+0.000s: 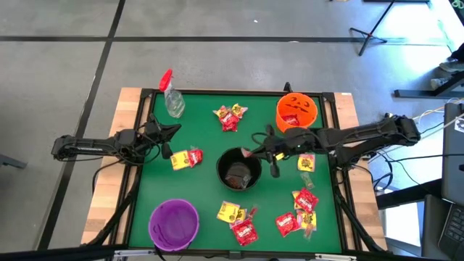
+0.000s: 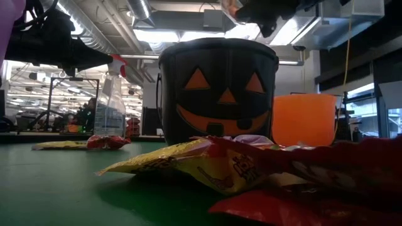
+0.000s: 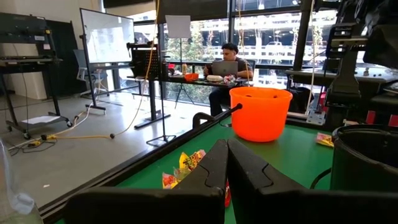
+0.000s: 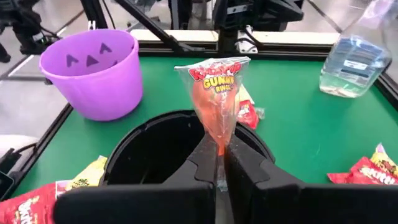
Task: Sort candy
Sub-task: Put the orange candy into the black bucket
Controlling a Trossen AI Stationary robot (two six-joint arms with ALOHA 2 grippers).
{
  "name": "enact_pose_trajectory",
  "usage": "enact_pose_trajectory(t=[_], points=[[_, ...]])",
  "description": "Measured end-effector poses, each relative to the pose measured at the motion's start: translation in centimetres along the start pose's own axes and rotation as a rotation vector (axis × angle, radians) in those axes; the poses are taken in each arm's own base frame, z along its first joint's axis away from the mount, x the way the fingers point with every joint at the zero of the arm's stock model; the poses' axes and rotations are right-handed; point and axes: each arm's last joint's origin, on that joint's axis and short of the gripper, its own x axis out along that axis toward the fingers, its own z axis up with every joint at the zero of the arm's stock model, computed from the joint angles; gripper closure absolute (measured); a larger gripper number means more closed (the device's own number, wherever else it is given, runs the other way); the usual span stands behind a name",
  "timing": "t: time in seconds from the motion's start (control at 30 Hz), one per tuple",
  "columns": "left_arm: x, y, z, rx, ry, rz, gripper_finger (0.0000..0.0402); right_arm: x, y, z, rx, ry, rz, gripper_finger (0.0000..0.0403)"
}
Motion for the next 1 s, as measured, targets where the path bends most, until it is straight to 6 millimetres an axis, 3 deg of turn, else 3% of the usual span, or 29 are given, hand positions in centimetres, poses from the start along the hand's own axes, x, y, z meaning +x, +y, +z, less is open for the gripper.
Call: enact_pose_trajectory(t=[0.2,0.73,1.0], points=[[0.0,0.0,0.0,0.000,0.000,0.000,0.0400,1.5,0.0,0.7,-0.022,0.085,0.010,0.0386],[0.0,0.0,0.0,0.000,0.000,0.000,0.0400,5.0,0.1,-1.9,-0.012,0.309,0.061,0.0386],[0.0,0.0,0.0,0.001,0.000,0.000,0.0400,6.8,0.1,-0.3,-0.066,0.481,0.076,0.0386]])
